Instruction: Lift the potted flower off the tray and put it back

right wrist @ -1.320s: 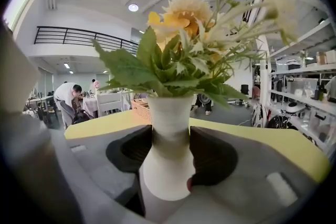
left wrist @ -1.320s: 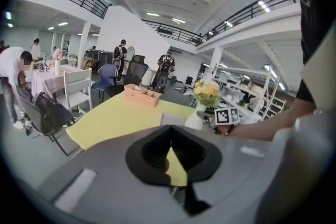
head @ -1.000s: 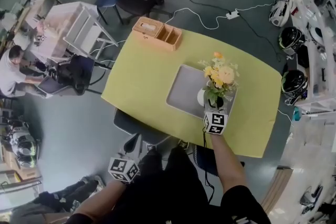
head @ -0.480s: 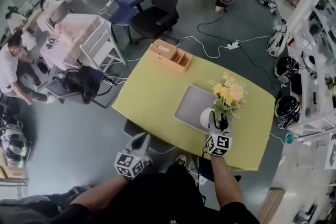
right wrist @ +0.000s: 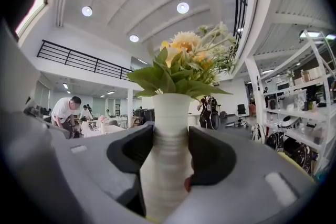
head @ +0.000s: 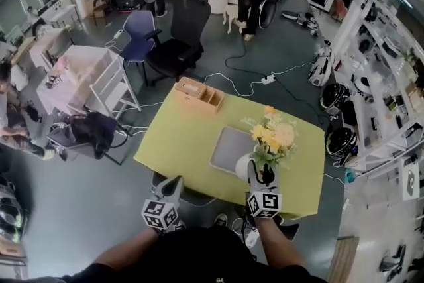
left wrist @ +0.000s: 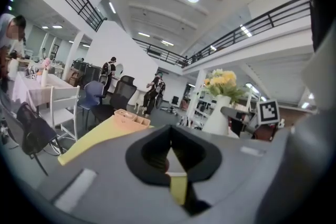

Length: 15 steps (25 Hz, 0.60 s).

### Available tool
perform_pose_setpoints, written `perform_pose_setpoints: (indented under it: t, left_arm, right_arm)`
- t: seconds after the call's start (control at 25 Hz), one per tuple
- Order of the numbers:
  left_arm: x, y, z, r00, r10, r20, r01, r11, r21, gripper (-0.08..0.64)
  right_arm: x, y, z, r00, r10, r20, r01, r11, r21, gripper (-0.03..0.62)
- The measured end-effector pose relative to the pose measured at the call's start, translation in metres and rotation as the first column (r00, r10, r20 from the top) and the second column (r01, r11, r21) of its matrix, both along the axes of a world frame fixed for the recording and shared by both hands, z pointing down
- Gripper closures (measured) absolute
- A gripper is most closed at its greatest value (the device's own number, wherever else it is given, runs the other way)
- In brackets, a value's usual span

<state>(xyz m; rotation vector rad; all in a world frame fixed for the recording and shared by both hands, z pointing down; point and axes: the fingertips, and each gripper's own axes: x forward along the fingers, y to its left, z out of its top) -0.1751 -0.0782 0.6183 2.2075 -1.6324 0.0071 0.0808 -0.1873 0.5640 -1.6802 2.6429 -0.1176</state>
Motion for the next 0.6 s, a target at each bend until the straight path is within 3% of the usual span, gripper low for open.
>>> perform_pose_setpoints:
  t: [0.6]
  left_arm:
    - [0.013, -0.008, -0.015, 0.988, 0.151, -0.029, -0.15, 0.987, 0.053, 0.552]
  right_arm:
    - [-0.003, 0.086, -0.043, 0.997, 0.074, 0.016, -0.074, 0.997, 0.035, 0.379]
